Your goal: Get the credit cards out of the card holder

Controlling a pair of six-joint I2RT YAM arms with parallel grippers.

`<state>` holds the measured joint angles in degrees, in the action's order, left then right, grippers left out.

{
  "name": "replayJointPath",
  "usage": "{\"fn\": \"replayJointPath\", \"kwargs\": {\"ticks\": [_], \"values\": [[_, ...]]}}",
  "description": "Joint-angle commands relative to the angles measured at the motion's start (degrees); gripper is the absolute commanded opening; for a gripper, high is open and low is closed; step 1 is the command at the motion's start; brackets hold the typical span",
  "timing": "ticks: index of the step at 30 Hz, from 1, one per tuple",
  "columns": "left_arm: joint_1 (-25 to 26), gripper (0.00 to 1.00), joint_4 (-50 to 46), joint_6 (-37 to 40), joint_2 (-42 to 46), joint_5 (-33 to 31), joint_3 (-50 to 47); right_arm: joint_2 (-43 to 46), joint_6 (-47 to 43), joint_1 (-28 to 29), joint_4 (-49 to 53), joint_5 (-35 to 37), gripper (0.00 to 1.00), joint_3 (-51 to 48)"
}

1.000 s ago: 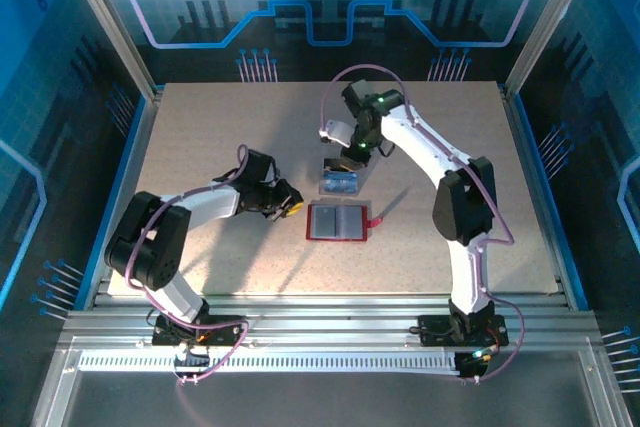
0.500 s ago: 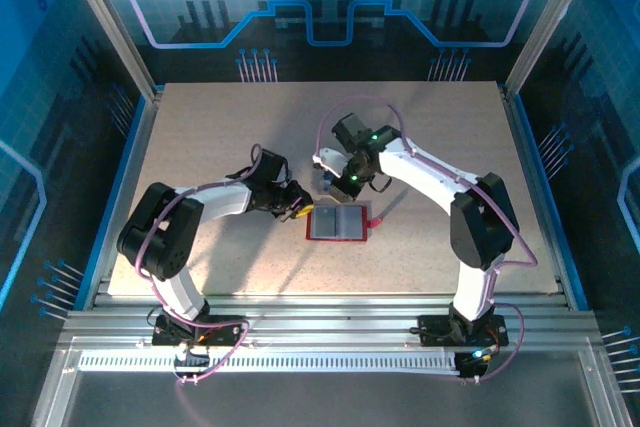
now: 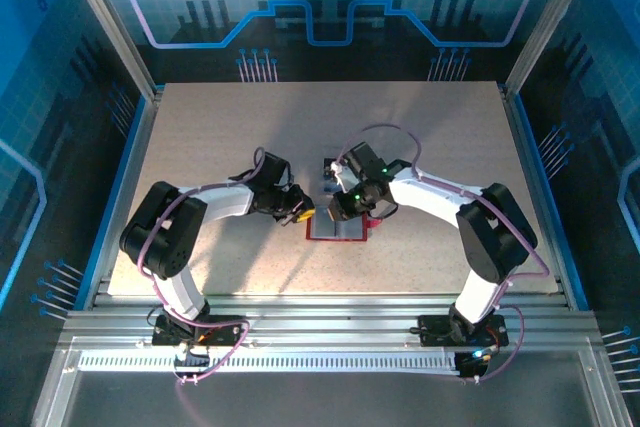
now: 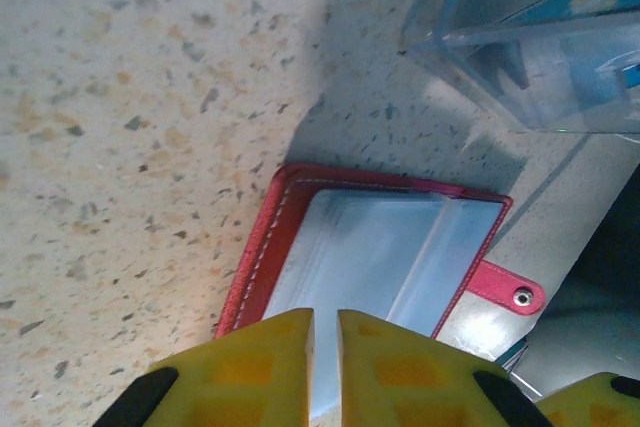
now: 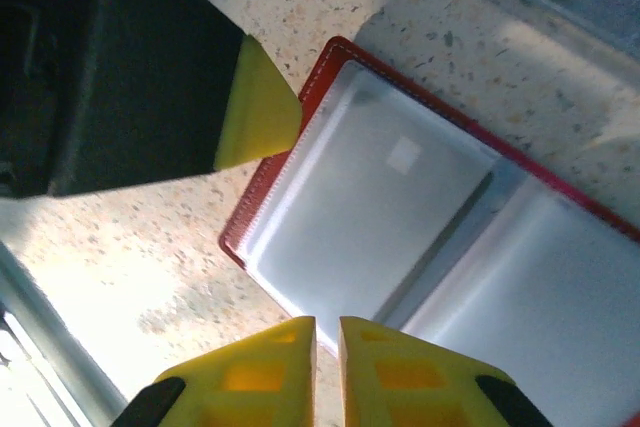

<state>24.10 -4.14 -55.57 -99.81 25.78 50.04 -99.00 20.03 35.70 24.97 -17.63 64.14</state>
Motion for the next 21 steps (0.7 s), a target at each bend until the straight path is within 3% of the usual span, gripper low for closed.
{"fn": "replayJointPath", "kwargs": {"ticks": [1, 12, 21], "values": [[0.4, 0.14, -1.4, -0.3, 0.4, 0.6, -1.3, 1.4, 9.9, 0.0, -6.8, -4.0, 0.15, -2.3], [0.4, 0.11, -2.1, -0.5, 1.0, -0.2, -2.7, -3.5, 21.3, -3.6, -12.2, -15.0, 0.13, -4.9], [0.4, 0.10, -3.5, 0.3, 0.5, -0.7, -2.5, -6.3, 22.4, -3.9, -12.8, -15.7, 0.18, -4.7]]}}
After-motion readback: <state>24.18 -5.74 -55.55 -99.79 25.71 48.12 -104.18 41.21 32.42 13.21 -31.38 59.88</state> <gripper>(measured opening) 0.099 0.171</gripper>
